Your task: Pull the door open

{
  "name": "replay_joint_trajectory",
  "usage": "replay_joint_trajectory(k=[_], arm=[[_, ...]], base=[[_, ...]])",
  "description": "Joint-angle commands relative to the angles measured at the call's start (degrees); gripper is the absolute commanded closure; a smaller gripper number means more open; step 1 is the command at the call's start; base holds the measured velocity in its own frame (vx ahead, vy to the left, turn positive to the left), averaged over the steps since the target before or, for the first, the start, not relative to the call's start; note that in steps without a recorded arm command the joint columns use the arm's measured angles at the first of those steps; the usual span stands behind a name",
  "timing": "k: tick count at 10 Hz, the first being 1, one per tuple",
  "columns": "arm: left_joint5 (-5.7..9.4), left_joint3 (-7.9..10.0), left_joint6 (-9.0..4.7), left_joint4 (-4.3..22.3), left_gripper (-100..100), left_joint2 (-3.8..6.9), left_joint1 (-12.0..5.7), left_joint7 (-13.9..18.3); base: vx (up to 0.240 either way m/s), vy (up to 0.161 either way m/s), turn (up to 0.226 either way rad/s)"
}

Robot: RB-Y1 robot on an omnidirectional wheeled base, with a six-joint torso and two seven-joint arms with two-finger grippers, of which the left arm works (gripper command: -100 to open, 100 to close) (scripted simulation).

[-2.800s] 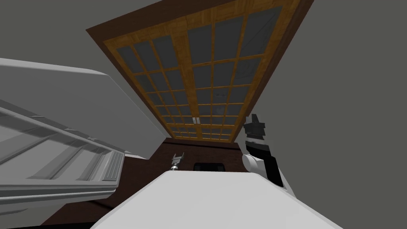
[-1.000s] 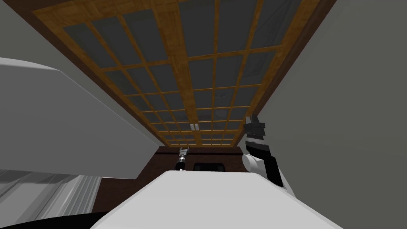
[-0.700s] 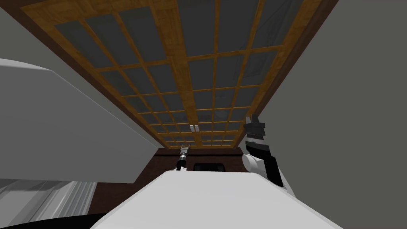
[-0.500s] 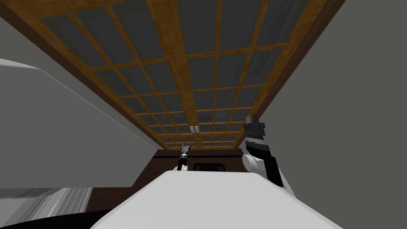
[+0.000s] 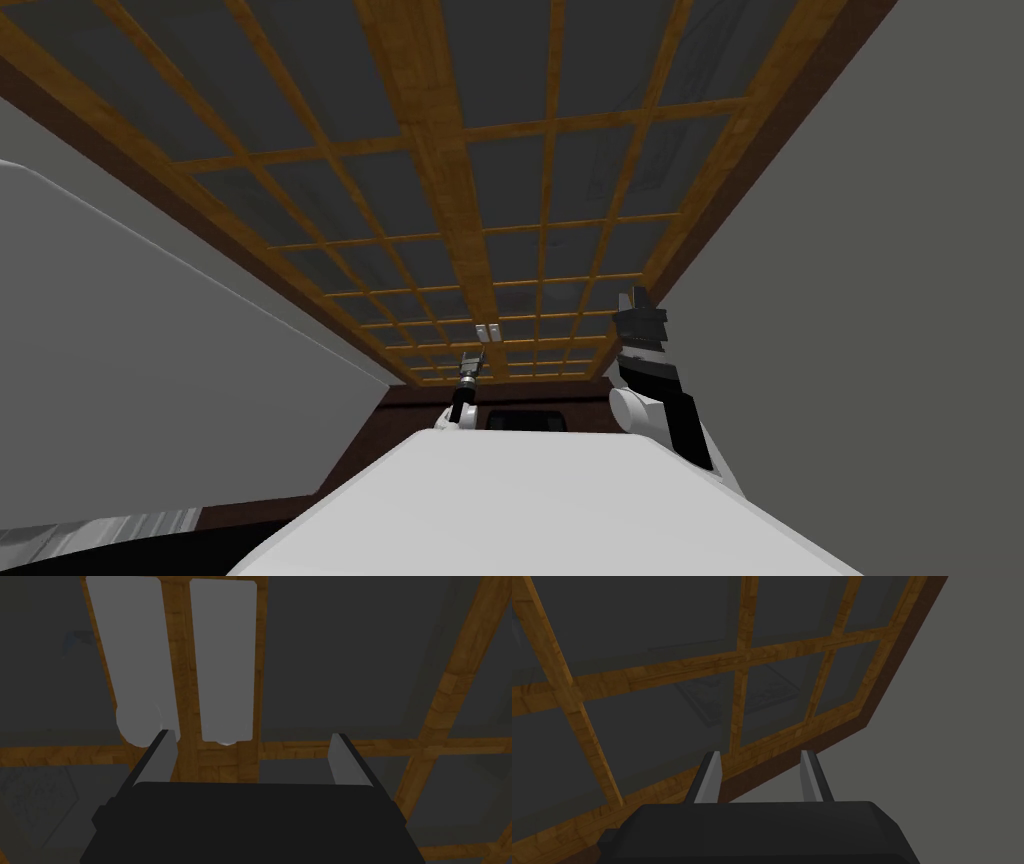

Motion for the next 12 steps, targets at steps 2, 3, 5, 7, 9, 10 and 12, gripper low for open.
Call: replay_joint_trajectory(k=[2,3,5,7,9,10,12], arm=[[-0.4,-0.85,0.69,-2.71,-100,-0.95,-1.12,0.56],[-0.4,-0.85,0.69,-2.71,-100,-0.95,-1.12,0.56],[-0.47,-1.11,0.5,-2.39,-100,-1.48,-2.54,0.56],[-0.52,-1.18,0.09,-2.54,-100,-1.49,-2.25,0.48],[-0.52,-1.18,0.09,-2.54,100,-1.49,-2.25,0.48],[-0.52,-1.18,0.09,-2.54,100,-1.49,-2.25,0.48],[-0.52,-1.18,0.09,-2.54,100,-1.49,-2.25,0.48]], base=[[0.151,0.033,-0.045],[0.128,0.036,-0.038],[0.155,0.048,-0.047],[0.019,0.011,0.01],[-0.003,-0.002,0.0],[0.0,0.0,0.0],[0.0,0.0,0.0]])
